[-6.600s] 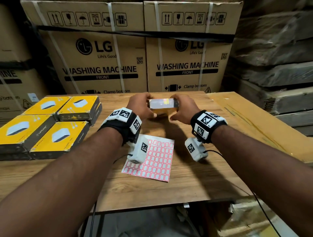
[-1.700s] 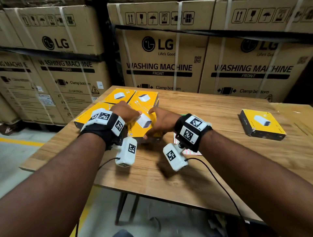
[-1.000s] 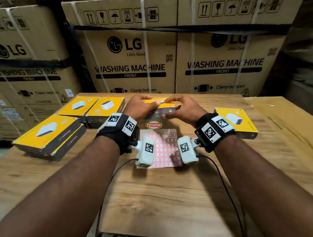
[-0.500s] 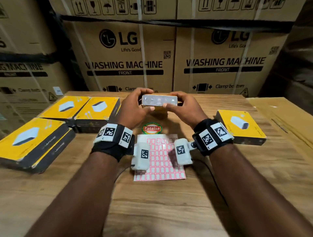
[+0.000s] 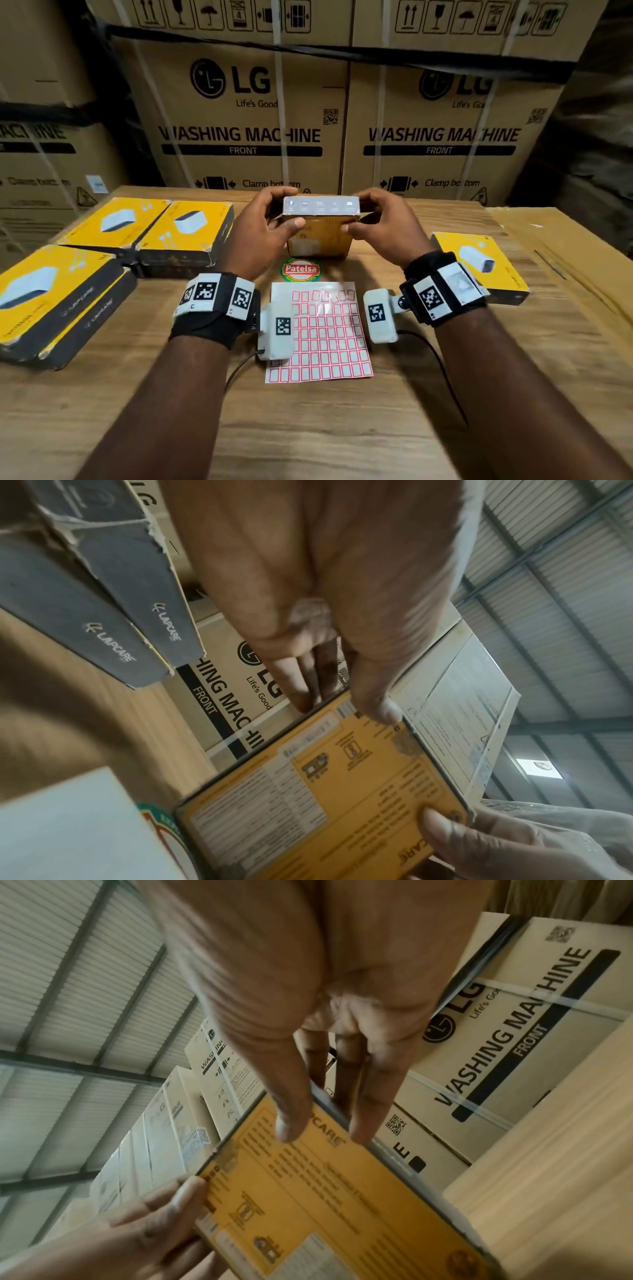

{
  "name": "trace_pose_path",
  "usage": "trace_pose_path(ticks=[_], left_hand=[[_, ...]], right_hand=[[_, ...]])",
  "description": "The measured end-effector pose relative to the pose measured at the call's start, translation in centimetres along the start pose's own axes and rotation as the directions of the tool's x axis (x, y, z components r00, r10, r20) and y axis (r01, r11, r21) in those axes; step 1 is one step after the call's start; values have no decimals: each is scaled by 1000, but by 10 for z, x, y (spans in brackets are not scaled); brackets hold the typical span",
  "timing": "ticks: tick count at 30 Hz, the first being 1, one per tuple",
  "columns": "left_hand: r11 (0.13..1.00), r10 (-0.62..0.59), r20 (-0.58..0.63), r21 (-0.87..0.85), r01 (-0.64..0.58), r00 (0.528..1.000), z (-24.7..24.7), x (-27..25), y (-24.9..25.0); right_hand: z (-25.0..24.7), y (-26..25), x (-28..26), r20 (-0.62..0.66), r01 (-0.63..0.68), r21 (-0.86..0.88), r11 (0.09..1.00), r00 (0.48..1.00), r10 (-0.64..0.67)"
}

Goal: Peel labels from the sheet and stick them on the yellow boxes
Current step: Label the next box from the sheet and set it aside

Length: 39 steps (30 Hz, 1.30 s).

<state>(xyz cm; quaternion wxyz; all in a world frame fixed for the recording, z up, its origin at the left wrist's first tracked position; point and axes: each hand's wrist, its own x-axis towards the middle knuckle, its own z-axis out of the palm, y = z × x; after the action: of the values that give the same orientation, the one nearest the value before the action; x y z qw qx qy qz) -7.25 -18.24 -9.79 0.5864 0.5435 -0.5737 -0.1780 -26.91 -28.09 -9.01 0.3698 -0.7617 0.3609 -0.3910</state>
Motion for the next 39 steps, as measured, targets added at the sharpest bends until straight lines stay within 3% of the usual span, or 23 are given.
trace_pose_path(ticks=[5,9,12,14,16,20,24,26,28,30,32,36,38,39], left_hand=[[999,2,-5,54,-2,1000,-4,-2,-3],[996,-67,-60,55,71,996,-7,-4,-6],[974,-172,32,156,165,985,-10,-6,-12],[940,-321,175,179,291,931,-12,-10,-18],[914,-391,256,217,342,884,-14,-13,-18],[885,-451,167,213,415,877,-12,-15,-16],[786,-608,176,-8,618,775,-2,-16,-16],[795,-605,182,78,602,775,-4,-14,-21],[809,-567,157,291,511,808,-9,-12,-21],[775,-577,175,426,466,798,-18,-12,-16],[717,-645,252,526,457,722,-27,-14,-6],[595,-739,383,756,271,554,-40,-19,10],[575,-745,401,791,210,533,-40,-20,11],[583,-730,396,787,204,556,-40,-20,10]], right_hand=[[-5,3,-2,-42,26,-41,999,999,-28],[-7,-4,-4,-42,1,114,993,999,4],[-6,-3,-3,-28,-99,261,960,994,110],[-4,-2,-4,-17,-158,335,929,985,174],[-3,0,-5,-19,-201,369,907,974,224],[4,10,-5,-47,-292,375,880,942,333],[7,10,-5,119,-283,214,935,957,263],[8,6,-7,238,-250,100,963,946,220],[8,0,-10,332,-170,-51,984,927,177],[9,-4,-13,405,-76,-205,976,901,155],[9,-12,-17,448,-12,-337,941,877,172],[12,-25,-24,481,90,-493,865,857,185],[18,-33,-29,484,157,-521,839,864,139],[21,-37,-31,490,195,-516,834,866,100]])
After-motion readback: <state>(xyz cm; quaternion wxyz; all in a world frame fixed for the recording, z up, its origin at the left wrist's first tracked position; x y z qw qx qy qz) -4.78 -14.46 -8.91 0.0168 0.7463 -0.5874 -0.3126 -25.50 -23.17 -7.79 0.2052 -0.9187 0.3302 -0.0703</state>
